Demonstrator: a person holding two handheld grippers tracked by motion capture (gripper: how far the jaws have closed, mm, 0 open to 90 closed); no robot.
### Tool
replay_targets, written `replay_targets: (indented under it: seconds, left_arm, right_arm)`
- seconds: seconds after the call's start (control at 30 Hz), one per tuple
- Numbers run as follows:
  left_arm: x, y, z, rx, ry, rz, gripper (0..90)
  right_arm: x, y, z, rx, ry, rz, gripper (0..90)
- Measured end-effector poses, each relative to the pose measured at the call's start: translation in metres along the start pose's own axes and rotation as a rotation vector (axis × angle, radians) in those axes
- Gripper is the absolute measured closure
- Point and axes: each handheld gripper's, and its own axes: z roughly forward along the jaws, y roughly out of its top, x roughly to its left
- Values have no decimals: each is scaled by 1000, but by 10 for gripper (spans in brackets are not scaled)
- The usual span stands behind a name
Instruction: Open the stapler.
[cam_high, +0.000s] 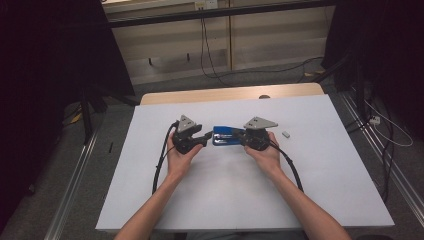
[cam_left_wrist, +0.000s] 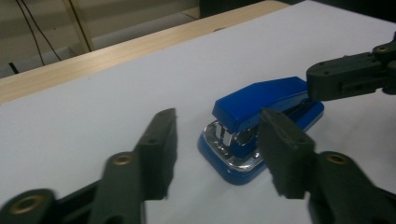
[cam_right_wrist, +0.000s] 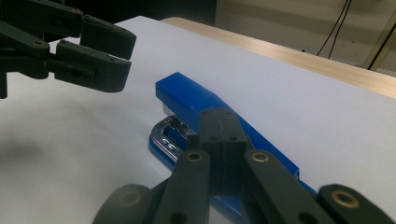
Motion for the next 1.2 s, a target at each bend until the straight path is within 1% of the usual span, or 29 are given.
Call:
replay_targets:
  seconds: [0.07,0.1,0.13,0.2,0.27,0.3,0.33,0.37,0.43,0.47,0.5,0.53,0.57,0.6,0.63,0.67,0.7,0.8,0.83,0.9,0.93,0.97,1.03,1.07,1.2]
  left_arm:
    - [0,0,-1,5,3,-3,622]
    - [1,0,-1,-1,-5,-10,660]
    - [2,-1,-1,5,-3,-12,683]
    - [3,-2,0,13,1,1,728]
    - [4,-3,0,11,3,-3,774]
    - [5,-3,1,17,-6,-3,774]
    - [6,-5,3,30,-7,-1,825]
    - [6,-6,3,38,-16,1,853]
    - [7,-7,5,49,-20,3,886]
    - [7,-7,6,52,-26,-3,899]
    - [7,-8,6,62,-27,4,900]
    - [7,-8,6,62,-27,4,900]
    - [6,-8,7,74,-27,2,900]
    - [6,-9,7,76,-27,-9,900]
    - [5,-8,8,88,-28,-6,900]
    - [5,-8,8,88,-28,-6,900]
    - [4,-8,9,88,-28,-6,900]
    - [4,-9,10,92,-32,0,900]
    - [3,-9,12,85,-33,-4,900]
    - [4,-9,13,87,-27,2,900]
    - [4,-9,14,85,-25,-3,900]
    - [4,-10,16,89,-21,-9,900]
    - [4,-10,17,95,-23,-9,900]
    - [4,-10,18,98,-19,-5,900]
    - [4,-11,20,106,-24,0,900]
  right_arm:
    - [1,0,1,2,3,-4,900]
    - [2,0,2,7,4,-11,900]
    - [2,0,3,8,6,-13,900]
    - [3,0,5,2,-2,-21,900]
    - [3,0,7,1,5,-14,900]
    - [3,0,7,1,5,-14,900]
    - [4,0,8,9,4,-24,900]
    - [4,1,9,5,7,-28,900]
    - [6,2,9,0,18,-30,900]
    - [7,2,10,3,19,-35,900]
    - [7,2,11,11,21,-41,900]
    - [8,2,12,18,21,-43,900]
    - [8,2,12,18,21,-43,900]
    - [8,1,13,28,20,-42,900]
    - [8,0,16,51,19,-43,900]
    - [8,0,16,51,19,-43,900]
    - [8,-1,18,66,21,-41,900]
    - [8,-2,20,72,30,-36,900]
    - [10,-2,21,88,31,-46,900]
    - [10,-2,22,94,36,-51,900]
    - [12,-1,23,109,30,-59,900]
    - [12,-1,24,118,32,-61,900]
    - [13,-2,25,126,32,-62,900]
    - [13,-2,27,140,33,-62,900]
    - [14,-3,30,155,31,-67,900]
